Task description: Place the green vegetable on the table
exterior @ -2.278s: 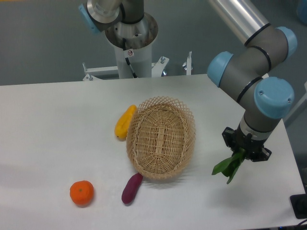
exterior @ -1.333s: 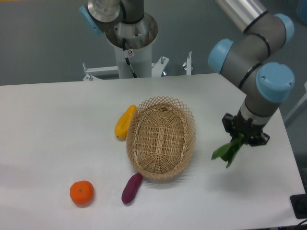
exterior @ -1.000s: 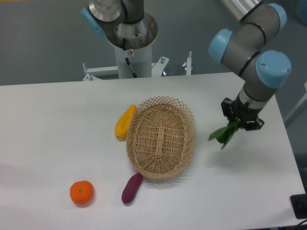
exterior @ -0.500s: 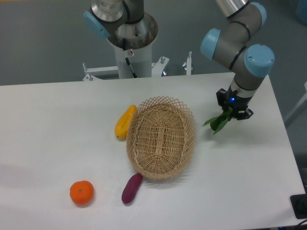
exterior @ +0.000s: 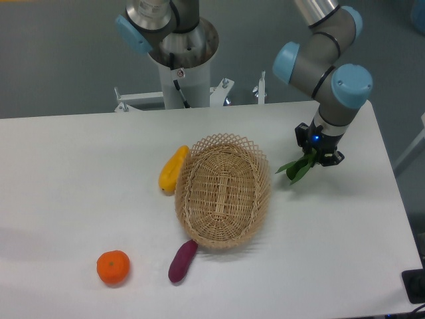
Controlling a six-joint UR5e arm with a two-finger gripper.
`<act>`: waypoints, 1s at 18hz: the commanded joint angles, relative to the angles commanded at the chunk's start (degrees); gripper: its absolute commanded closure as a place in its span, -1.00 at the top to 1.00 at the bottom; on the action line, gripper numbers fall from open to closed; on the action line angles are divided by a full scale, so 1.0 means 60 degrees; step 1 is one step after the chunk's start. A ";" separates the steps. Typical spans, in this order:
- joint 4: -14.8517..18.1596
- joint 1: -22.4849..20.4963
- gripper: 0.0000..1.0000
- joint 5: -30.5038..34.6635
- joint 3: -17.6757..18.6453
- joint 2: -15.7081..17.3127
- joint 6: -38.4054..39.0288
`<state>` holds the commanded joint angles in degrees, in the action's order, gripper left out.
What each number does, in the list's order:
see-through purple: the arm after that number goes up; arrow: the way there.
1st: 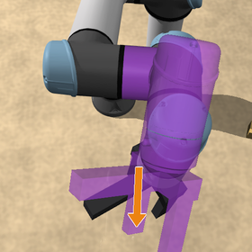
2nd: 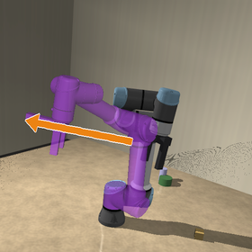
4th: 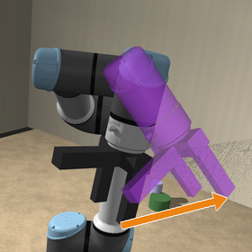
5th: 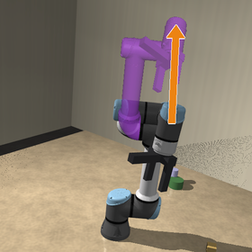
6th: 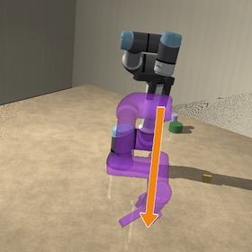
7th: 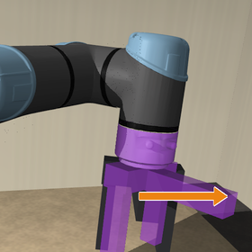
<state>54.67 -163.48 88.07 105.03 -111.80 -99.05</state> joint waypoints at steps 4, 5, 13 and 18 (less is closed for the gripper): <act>-0.0015 0.0015 0.67 0.0000 0.0000 -0.0029 0.0074; 0.0000 0.0015 0.77 0.0000 0.0000 -0.0029 0.0074; 0.0044 0.0015 1.00 -0.0044 -0.0263 0.0058 0.0132; 0.0088 0.0059 1.00 0.0043 -0.0877 0.0073 0.0352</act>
<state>55.19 -163.13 88.33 99.77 -111.36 -96.94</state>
